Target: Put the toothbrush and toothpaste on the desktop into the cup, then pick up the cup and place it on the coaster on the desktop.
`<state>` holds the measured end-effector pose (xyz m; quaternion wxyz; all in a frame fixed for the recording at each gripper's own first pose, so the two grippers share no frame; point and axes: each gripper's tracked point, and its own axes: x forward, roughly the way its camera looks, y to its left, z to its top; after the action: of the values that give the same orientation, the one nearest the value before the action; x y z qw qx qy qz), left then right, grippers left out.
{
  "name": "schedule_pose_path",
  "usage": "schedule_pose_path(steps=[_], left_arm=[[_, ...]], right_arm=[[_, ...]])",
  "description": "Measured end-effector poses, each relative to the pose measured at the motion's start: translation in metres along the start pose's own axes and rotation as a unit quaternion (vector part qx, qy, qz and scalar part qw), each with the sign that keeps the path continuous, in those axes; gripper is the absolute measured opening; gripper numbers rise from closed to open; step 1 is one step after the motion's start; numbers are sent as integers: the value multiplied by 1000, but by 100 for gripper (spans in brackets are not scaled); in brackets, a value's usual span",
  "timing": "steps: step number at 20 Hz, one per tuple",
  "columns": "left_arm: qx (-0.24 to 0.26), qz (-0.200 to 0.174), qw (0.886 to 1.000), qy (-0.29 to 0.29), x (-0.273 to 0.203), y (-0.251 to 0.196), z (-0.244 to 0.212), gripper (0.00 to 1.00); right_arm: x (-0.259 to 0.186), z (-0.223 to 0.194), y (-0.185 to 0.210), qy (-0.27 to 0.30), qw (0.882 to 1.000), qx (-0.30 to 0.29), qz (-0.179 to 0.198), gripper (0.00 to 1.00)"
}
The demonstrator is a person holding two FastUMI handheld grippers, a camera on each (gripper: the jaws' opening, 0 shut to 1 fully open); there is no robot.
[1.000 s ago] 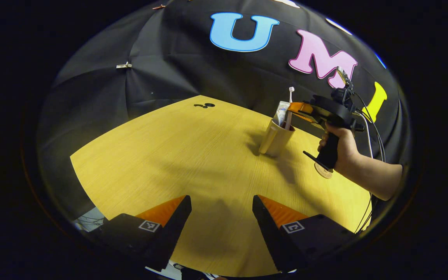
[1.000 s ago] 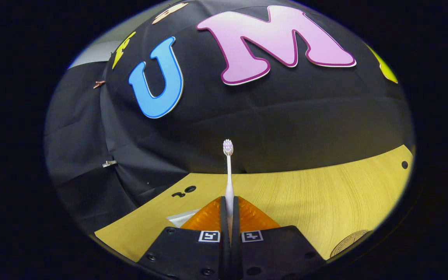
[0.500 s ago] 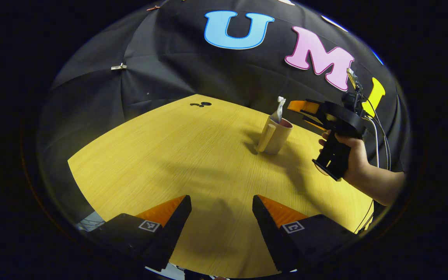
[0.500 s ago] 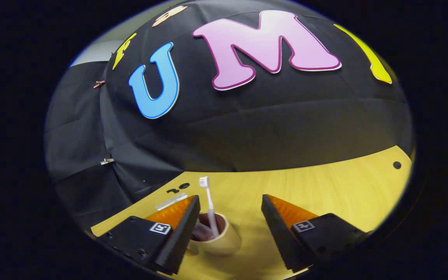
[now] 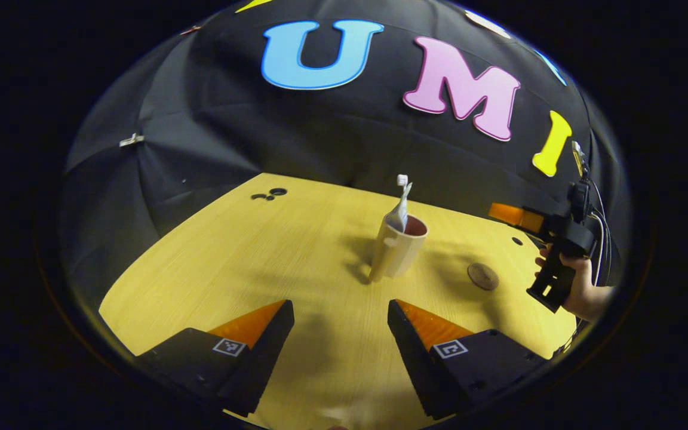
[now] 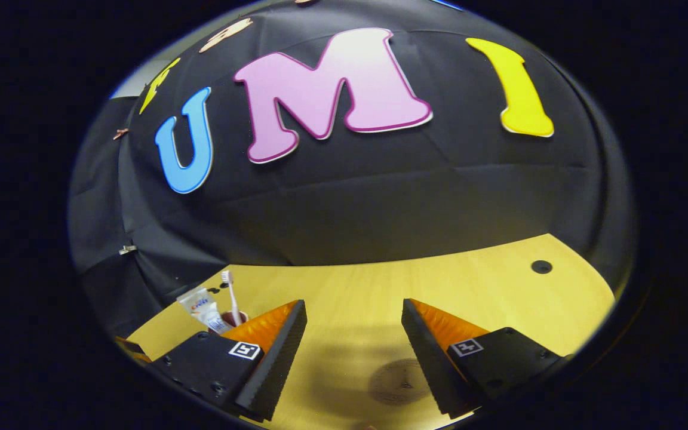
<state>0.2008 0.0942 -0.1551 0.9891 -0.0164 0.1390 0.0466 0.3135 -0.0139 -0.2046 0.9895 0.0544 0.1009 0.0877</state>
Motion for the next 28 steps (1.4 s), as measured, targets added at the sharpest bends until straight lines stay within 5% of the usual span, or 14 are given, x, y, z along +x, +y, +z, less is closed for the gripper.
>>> schedule_pose_path(steps=[8, 18, 24, 27, 28], left_arm=[[76, -77, 992, 65, 71, -33, 14, 98], [108, -104, 966, 208, 145, -50, 5, 93], [171, -116, 944, 256, 156, -56, -1, 72], [198, -115, 938, 261, 156, -65, -2, 51], [198, -107, 939, 261, 156, -65, -1, 36]], right_arm=[[-43, -2, -88, 12, 997, 22, -70, 98], [-98, -27, -141, 25, 989, 82, -119, 98], [-133, -66, -159, 67, 983, 103, -139, 98], [-153, -89, -162, 96, 975, 132, -151, 98], [-161, -97, -162, 108, 972, 140, -154, 98]])
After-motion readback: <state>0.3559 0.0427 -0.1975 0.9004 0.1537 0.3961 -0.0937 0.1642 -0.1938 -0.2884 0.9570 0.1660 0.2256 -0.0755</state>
